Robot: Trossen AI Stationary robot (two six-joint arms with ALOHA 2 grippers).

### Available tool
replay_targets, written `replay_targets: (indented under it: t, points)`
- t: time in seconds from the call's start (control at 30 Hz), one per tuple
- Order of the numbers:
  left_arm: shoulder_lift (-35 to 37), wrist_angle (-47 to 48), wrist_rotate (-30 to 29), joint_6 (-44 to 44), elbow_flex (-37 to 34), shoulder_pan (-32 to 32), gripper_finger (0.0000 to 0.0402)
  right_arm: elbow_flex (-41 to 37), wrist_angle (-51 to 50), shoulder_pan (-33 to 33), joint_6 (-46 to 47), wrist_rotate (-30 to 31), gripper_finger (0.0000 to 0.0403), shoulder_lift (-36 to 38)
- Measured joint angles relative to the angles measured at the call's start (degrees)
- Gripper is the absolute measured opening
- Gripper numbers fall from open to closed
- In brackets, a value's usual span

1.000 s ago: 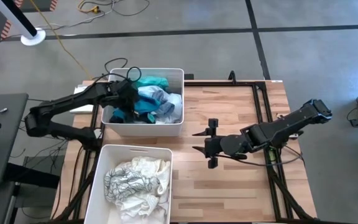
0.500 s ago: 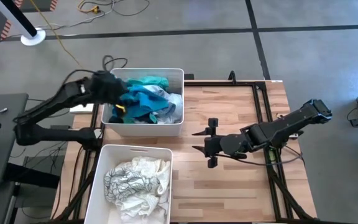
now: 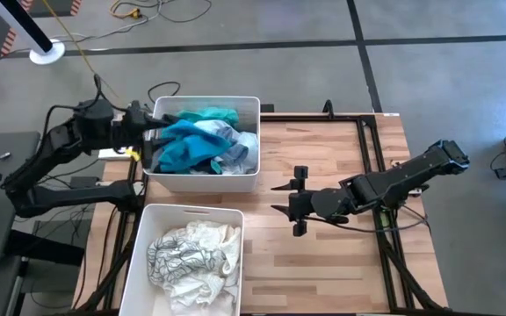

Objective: Sort clothes
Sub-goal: Return to Home Position

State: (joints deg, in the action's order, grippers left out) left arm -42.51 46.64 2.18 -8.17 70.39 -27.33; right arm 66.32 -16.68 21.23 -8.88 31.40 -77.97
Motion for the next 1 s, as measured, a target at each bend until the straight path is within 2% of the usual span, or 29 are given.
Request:
replay_targets:
  t: [0.2,0.4,0.5,0.7,0.9,1.0]
  points:
    - [1.38,0.51,8.45,3.41,-1.37,0.27,0.0207,0.0,0.08,0.0,-0.16,0.02,0.0225,-0.02]
    - [1.4,-0.18,11.93,3.71,-3.44,3.92,0.0207,0.0,0.45,0.0,-0.47,-0.02,0.0225,-0.02]
    - [1.39,-4.44,14.2,3.74,-4.74,6.77,0.0207,0.0,2.47,0.28,-2.76,-1.46,0.0225,-0.02]
    - [1.84,-14.31,13.54,3.48,-6.68,14.0,0.0207,-0.02,9.42,1.98,-9.76,-4.56,0.0225,0.93]
    - [2.76,-15.16,4.52,-0.86,-6.78,19.72,0.0204,-0.02,9.56,3.75,-12.2,-4.61,0.0225,5.34]
    - [5.14,-15.23,3.42,-2.41,-6.78,20.88,0.0204,-0.02,8.1,4.74,-12.14,-4.57,0.0225,9.06]
